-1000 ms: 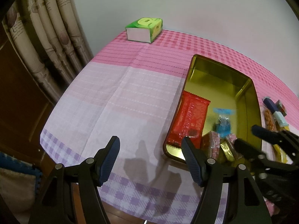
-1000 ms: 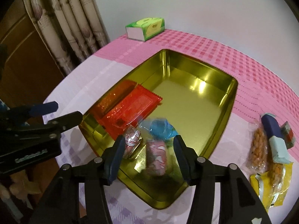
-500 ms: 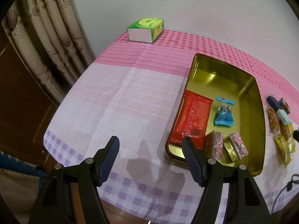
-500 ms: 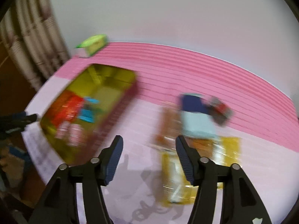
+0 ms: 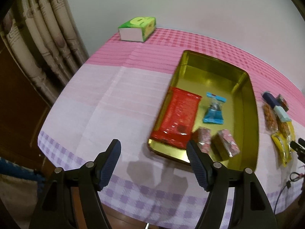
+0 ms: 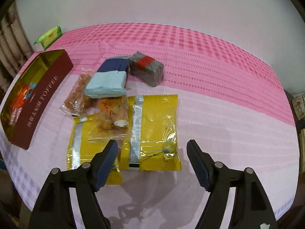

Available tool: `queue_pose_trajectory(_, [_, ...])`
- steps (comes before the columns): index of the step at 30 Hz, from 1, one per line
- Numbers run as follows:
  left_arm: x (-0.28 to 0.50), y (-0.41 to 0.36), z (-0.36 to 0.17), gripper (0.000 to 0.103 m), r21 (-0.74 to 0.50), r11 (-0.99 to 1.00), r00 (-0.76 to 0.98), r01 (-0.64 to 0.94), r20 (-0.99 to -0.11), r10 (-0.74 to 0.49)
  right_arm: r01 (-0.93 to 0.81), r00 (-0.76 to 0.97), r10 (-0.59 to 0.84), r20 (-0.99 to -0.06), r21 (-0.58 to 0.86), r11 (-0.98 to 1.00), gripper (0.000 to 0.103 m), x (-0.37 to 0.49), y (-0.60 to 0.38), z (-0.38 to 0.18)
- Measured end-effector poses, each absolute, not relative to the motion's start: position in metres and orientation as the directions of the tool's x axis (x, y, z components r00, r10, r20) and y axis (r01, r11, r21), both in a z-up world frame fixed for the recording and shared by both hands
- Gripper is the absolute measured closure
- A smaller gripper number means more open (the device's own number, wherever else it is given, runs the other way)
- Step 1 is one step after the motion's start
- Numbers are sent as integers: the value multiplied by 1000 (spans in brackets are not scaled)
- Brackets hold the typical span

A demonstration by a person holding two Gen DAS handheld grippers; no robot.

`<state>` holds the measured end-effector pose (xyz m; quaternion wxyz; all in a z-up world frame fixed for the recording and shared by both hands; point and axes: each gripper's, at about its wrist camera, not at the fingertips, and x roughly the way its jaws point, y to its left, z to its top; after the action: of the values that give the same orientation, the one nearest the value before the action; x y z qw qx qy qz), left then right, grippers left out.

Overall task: Organize snacks
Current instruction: 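Move the right gripper to the large yellow packet and grasp it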

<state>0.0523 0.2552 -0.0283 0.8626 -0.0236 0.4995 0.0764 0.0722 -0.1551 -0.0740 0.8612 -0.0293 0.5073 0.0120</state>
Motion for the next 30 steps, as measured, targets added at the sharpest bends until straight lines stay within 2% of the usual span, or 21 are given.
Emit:
queue_pose_trajectory(19, [48, 133, -26, 31, 38, 999, 460, 36, -888, 17, -49, 482, 49, -875, 29, 998, 27, 106, -161, -95])
queue_pose_trajectory(30, [60, 76, -38, 31, 18, 991, 425, 135, -904, -41, -48, 470, 12, -883, -12, 999, 27, 88, -189, -98])
